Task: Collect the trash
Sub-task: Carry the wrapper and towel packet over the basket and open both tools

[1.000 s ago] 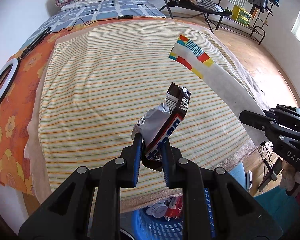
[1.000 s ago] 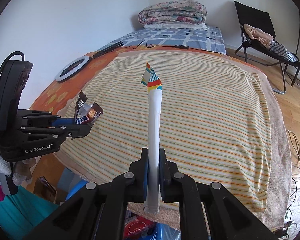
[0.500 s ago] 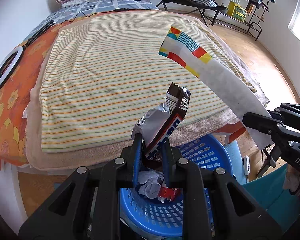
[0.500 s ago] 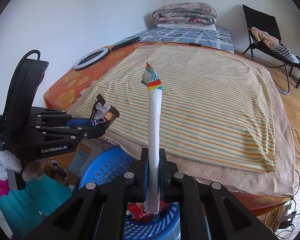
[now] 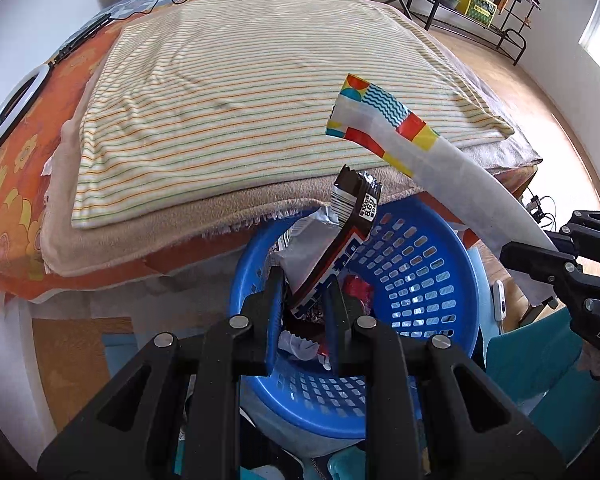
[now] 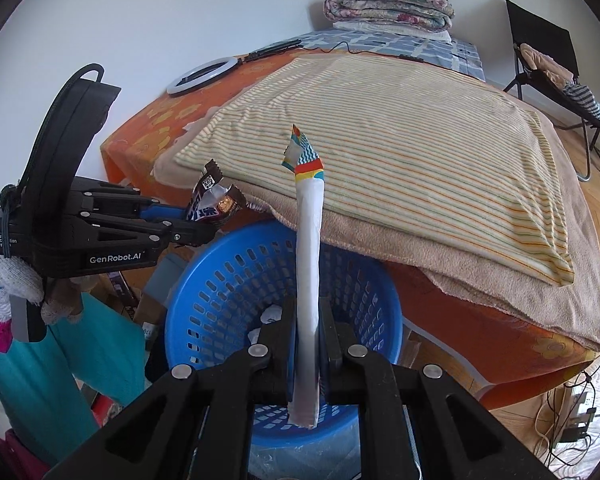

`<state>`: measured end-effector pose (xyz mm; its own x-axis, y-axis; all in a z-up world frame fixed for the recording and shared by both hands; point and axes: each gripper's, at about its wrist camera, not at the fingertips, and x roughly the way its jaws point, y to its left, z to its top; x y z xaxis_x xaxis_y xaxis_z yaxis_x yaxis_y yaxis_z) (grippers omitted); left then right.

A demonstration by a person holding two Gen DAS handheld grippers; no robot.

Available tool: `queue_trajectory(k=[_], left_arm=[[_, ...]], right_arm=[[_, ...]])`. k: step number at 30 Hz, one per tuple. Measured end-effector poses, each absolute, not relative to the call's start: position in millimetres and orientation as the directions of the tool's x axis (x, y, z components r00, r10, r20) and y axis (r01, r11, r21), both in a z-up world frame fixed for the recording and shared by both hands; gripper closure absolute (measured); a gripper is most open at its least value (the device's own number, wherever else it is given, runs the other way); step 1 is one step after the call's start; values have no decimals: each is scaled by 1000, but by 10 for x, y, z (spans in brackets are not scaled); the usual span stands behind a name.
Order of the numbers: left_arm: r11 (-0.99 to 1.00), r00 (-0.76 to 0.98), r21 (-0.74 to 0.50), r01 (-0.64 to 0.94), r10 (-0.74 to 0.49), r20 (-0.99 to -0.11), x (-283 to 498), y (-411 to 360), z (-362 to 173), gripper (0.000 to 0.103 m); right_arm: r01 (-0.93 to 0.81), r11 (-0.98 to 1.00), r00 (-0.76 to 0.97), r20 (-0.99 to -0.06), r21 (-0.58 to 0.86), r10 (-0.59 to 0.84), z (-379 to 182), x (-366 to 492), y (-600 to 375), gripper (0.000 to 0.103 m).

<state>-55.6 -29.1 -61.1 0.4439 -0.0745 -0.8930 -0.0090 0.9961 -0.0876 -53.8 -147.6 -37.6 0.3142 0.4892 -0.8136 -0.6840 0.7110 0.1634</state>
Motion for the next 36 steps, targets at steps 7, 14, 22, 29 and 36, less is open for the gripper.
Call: queue_trajectory(k=[7,14,22,29,36], left_arm=[[996,405,-90,-18,-75,-911,-655,-246,-798,85],[996,363,-92,-18,-79,-928,-719,-246,-967,85],[995,313,-97,8,-95,-945,-700,-372,-1135,85],[994,293,-105,18,-106,-950,-654,-433,-1216,85],[995,288,-101,17,-102,-952,-626,-450,-1246,82]], right_arm=[[-715,683,275,-839,149,471,-564,-694,-1451,96],[-730,664,222,-864,160,452,-733,-796,-1418,96],[-727,667,181,-892,162,414,-931,-840,-1396,96],[-702,691,169,-903,172,396,-1023,-766,-1413,93],[-685,707,170,-903,179,394,-1054,-693,-1404,82]])
